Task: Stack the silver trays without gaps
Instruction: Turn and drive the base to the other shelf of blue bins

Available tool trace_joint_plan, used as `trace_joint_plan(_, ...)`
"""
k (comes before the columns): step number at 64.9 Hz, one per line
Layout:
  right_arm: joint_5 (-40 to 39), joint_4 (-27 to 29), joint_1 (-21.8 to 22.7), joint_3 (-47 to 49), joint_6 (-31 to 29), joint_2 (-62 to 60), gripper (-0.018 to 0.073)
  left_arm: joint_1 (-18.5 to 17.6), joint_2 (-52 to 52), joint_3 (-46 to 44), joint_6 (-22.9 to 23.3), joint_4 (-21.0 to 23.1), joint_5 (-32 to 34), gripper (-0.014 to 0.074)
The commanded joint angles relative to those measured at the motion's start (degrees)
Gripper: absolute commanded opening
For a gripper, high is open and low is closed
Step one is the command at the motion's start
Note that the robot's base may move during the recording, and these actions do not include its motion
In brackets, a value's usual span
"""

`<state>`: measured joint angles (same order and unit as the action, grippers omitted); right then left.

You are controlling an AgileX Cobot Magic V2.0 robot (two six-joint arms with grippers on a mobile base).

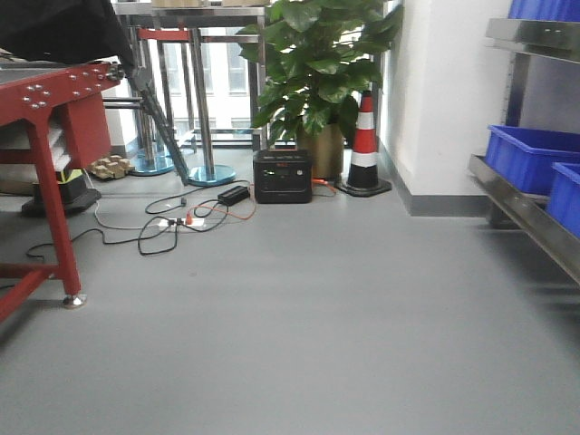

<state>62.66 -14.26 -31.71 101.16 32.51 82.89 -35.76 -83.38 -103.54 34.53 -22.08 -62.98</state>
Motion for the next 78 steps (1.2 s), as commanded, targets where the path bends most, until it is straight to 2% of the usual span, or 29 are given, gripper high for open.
trace_joint_plan(1,-2.8,-0.1,-0.4,0.6,-0.6,-0.2,-0.0074,-0.5,0.7,-0.6,0.1,0.7,2.6,-0.0012)
trace_joint_plan(78,-3.3,-0.1,-0.4,0.6,-0.6,-0.2,-0.0074,-0.5,0.7,-0.6,0.1,-0.8,2.8,-0.0012)
